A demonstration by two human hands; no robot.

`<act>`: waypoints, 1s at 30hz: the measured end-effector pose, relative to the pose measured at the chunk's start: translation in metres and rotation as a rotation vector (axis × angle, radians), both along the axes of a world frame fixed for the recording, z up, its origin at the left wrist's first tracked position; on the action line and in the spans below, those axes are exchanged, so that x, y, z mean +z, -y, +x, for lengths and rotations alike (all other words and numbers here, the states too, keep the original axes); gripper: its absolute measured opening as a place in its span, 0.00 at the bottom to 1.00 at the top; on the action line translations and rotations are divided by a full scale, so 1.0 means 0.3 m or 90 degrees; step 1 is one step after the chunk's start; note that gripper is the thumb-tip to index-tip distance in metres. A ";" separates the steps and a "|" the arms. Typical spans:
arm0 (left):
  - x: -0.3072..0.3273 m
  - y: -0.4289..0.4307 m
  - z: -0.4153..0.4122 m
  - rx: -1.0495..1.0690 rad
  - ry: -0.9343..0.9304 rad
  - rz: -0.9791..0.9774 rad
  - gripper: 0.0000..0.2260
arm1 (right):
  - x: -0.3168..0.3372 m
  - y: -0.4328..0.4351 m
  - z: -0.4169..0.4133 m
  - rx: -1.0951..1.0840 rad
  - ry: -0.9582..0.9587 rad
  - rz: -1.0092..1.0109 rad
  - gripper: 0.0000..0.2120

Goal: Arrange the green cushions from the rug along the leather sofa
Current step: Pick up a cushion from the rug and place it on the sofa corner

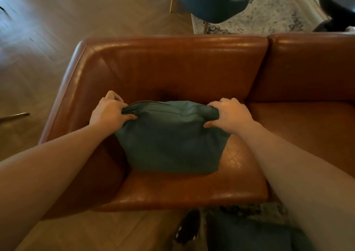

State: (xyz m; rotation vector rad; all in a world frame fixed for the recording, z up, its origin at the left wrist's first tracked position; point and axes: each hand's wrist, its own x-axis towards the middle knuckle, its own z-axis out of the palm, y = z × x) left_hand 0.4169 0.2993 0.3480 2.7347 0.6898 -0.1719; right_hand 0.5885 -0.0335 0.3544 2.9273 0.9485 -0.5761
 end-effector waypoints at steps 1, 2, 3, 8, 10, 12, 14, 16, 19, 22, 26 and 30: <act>0.001 -0.022 0.055 0.002 -0.006 0.000 0.16 | -0.005 -0.014 0.050 0.001 -0.004 0.004 0.40; 0.006 -0.037 0.081 0.003 -0.007 0.004 0.16 | -0.008 -0.023 0.076 0.002 -0.004 0.007 0.40; 0.007 -0.053 0.116 0.009 -0.006 0.002 0.17 | -0.010 -0.038 0.117 0.002 -0.001 0.012 0.40; -0.025 -0.126 0.234 0.072 0.003 -0.035 0.28 | -0.066 -0.093 0.253 -0.063 0.010 0.117 0.38; -0.057 -0.141 0.266 0.118 0.041 -0.105 0.32 | -0.117 -0.102 0.276 -0.153 -0.006 0.236 0.35; -0.118 -0.154 0.275 0.211 0.122 -0.232 0.39 | -0.180 -0.101 0.282 -0.302 -0.063 0.382 0.37; -0.192 -0.167 0.270 0.316 0.216 -0.379 0.51 | -0.238 -0.104 0.270 -0.481 -0.183 0.555 0.48; -0.258 -0.184 0.278 0.419 0.265 -0.508 0.59 | -0.306 -0.117 0.252 -0.637 -0.282 0.689 0.55; -0.294 -0.195 0.314 0.449 0.221 -0.583 0.52 | -0.373 -0.156 0.225 -0.670 -0.345 0.731 0.51; -0.313 -0.194 0.327 0.425 0.183 -0.613 0.52 | -0.383 -0.219 0.202 -0.686 -0.370 0.755 0.50; -0.302 -0.206 0.306 0.400 0.253 -0.652 0.48 | -0.352 -0.261 0.210 -0.694 -0.322 0.818 0.40; -0.268 -0.249 0.312 0.386 0.295 -0.636 0.50 | -0.285 -0.307 0.258 -0.696 -0.306 0.879 0.34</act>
